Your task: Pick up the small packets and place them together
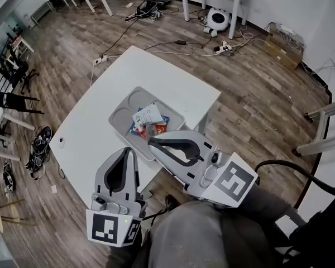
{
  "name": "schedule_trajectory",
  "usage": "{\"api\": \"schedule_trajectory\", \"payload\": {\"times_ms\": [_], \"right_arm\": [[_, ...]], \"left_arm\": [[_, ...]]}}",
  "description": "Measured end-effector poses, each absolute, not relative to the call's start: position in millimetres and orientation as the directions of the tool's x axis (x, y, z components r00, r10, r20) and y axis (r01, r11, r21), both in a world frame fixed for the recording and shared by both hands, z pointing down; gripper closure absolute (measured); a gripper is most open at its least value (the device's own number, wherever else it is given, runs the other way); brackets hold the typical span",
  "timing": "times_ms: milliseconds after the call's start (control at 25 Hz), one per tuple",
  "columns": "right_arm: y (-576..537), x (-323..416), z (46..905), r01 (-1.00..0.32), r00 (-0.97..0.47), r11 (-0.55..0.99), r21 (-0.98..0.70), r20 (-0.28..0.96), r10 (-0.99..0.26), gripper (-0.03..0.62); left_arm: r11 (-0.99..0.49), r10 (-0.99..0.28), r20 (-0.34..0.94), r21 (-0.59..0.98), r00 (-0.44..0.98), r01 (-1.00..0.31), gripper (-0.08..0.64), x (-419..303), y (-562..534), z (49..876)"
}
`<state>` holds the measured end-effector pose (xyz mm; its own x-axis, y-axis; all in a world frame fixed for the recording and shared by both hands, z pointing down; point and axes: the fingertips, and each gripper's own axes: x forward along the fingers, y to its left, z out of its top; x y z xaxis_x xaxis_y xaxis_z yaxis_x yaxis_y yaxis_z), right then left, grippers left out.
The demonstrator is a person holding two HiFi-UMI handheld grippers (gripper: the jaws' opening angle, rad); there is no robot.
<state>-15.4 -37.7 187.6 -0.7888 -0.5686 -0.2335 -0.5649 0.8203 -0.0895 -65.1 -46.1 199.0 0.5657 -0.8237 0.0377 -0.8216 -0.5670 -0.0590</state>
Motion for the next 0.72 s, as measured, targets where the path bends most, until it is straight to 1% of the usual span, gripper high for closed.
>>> {"api": "schedule_trajectory", "payload": {"times_ms": [80, 560, 720], "right_arm": [[-37.2, -16.7, 189.2, -0.558, -0.795, 0.825, -0.088, -0.226, -0.562, 0.586], [-39.3, -23.5, 194.9, -0.551, -0.805, 0.831, -0.076, -0.214, -0.554, 0.586], [-40.5, -19.1, 202.2, -0.551, -0.810, 0.830, -0.080, -0.187, -0.556, 0.586]], "left_arm": [[-0.570, -0.822, 0.042, -0.056, 0.568, -0.820, 0.558, -63.6, -45.4, 200.9], [-0.567, -0.824, 0.054, -0.051, 0.564, -0.822, 0.558, -67.6, -43.2, 208.4], [-0.568, -0.823, 0.057, -0.048, 0.565, -0.822, 0.558, -61.5, -43.4, 210.4]]}}
